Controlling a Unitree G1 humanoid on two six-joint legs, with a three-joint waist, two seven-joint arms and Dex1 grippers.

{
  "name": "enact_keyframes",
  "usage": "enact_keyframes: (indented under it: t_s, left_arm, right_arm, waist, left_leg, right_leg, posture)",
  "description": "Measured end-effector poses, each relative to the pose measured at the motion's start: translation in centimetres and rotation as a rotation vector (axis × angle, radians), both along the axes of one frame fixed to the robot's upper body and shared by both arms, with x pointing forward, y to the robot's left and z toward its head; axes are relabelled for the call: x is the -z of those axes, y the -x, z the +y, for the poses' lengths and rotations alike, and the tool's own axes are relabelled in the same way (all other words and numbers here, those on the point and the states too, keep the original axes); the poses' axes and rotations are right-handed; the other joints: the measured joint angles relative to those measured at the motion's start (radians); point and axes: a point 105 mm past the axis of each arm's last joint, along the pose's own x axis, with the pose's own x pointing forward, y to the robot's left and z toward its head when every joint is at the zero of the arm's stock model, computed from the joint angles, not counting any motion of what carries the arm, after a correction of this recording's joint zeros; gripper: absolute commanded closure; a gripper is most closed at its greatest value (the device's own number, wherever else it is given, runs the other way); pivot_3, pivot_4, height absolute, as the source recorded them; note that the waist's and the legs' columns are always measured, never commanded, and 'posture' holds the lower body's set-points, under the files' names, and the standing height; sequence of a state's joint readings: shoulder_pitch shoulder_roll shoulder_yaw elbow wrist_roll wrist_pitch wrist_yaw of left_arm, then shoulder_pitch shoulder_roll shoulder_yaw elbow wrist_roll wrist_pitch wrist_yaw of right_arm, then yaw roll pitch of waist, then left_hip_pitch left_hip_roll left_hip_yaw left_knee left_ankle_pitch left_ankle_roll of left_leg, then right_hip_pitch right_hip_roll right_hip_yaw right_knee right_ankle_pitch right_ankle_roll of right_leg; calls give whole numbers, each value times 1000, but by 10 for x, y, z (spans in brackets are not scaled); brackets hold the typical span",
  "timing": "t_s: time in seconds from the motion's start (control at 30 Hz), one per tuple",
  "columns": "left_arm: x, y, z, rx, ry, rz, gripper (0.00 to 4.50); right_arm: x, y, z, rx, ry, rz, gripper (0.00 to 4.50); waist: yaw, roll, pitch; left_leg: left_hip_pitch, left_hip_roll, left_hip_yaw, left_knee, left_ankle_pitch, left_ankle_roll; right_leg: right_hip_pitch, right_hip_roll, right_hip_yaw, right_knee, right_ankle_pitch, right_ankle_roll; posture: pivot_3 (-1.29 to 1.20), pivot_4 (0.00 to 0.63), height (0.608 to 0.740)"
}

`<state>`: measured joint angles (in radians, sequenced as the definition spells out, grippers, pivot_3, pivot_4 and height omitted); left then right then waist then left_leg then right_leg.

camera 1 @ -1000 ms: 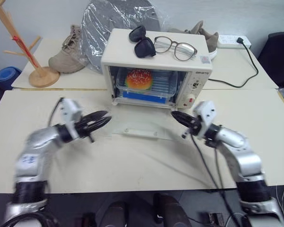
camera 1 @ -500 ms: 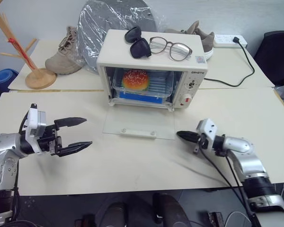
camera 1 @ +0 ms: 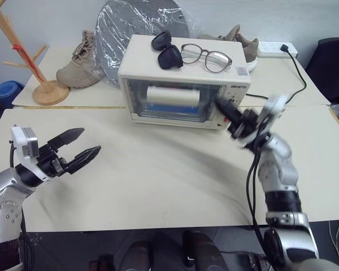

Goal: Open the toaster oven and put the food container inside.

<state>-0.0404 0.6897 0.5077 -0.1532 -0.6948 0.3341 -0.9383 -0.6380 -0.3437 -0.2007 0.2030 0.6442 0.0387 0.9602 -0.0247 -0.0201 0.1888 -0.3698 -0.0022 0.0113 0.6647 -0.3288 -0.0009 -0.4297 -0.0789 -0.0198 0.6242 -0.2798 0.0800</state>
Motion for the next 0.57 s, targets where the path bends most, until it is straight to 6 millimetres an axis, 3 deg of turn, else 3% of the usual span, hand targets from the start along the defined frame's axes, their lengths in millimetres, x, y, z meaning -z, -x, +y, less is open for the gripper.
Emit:
enact_keyframes:
  t_s: [0.1, 0.23, 0.47, 0.57]
  left_arm:
    - [18, 8, 11, -28, -131, 7, 0]
    - [52, 25, 26, -67, -253, 89, 0]
    - [60, 38, 22, -77, -318, 78, 0]
    - [62, 39, 20, -92, -314, 72, 0]
  right_arm:
    - [26, 12, -7, -65, 158, 61, 3683]
    - [76, 41, -26, -136, 450, 126, 2349]
    - [109, 72, -45, -206, 622, 124, 19]
    - [121, 81, -51, -216, 648, 144, 19]
  waist:
    - [2, 0, 0]
    - [0, 1, 0]
    - [-3, 1, 0]
    - [-1, 1, 0]
  left_leg:
    - [-1, -1, 1, 0, -1, 2]
    - [-2, -1, 4, 0, -3, 5]
    - [5, 0, 4, 0, -5, 8]
    - [5, 0, 4, 0, -4, 7]
  right_leg:
    - [0, -1, 0, -4, 0, 0]
    - [1, -1, 1, -6, 0, 1]
    - [2, -2, 2, -4, 0, 0]
    - [2, -1, 2, -3, 0, 0]
  posture:
    - [0, 150, 740]
    - [0, 150, 740]
    - [0, 150, 740]
    - [0, 150, 740]
